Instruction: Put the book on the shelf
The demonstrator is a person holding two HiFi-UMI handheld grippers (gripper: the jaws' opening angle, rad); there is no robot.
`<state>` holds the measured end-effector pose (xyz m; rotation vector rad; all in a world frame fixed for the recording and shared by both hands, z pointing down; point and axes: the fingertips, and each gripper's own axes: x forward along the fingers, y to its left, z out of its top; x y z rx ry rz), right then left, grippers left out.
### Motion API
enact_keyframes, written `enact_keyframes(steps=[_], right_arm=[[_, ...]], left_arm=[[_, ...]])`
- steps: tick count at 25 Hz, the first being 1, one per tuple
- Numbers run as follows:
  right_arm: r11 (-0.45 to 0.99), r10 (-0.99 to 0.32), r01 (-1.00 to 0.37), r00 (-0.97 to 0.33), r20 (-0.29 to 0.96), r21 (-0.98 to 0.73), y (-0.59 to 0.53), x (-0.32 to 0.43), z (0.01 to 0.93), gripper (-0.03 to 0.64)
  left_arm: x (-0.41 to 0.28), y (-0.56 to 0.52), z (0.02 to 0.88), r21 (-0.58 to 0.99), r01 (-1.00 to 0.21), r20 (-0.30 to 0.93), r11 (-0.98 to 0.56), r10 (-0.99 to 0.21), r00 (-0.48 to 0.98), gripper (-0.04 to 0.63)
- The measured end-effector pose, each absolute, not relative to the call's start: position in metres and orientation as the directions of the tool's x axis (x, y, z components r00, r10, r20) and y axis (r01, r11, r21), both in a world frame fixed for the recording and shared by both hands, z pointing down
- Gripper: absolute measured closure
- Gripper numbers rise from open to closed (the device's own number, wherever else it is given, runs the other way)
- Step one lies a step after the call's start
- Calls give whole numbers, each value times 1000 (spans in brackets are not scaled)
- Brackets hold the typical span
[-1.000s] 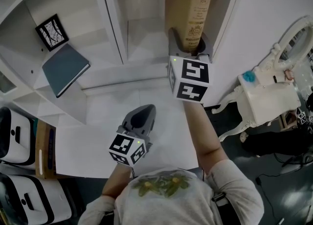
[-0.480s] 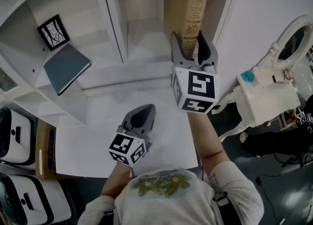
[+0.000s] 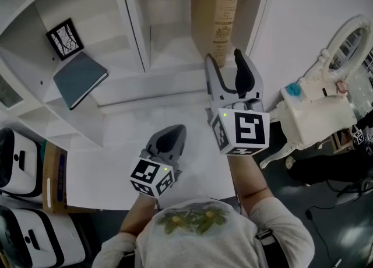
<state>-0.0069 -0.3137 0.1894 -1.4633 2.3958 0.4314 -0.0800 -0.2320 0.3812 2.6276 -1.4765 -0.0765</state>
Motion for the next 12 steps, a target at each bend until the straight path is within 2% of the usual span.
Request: enact_keyframes(steps=[6, 7, 9, 12], right_arm=[[470, -800, -878, -465, -378, 86, -296, -9, 223, 373], [478, -799, -875, -470, -374, 79, -293, -10, 231, 400], [491, -798, -868, -481, -364, 71, -287, -11, 247, 512], [549, -774, -834, -532, -343, 53, -274, -17, 272, 554]], left_arm=[[-72, -222, 378, 119, -839, 18, -531, -844, 537, 568], [-71, -220, 377, 115, -838, 17, -534, -842, 539, 568], [-69, -217, 375, 112, -837, 14, -536, -841, 541, 568], [-67, -213, 375, 115, -834, 12, -539, -839, 544, 568]])
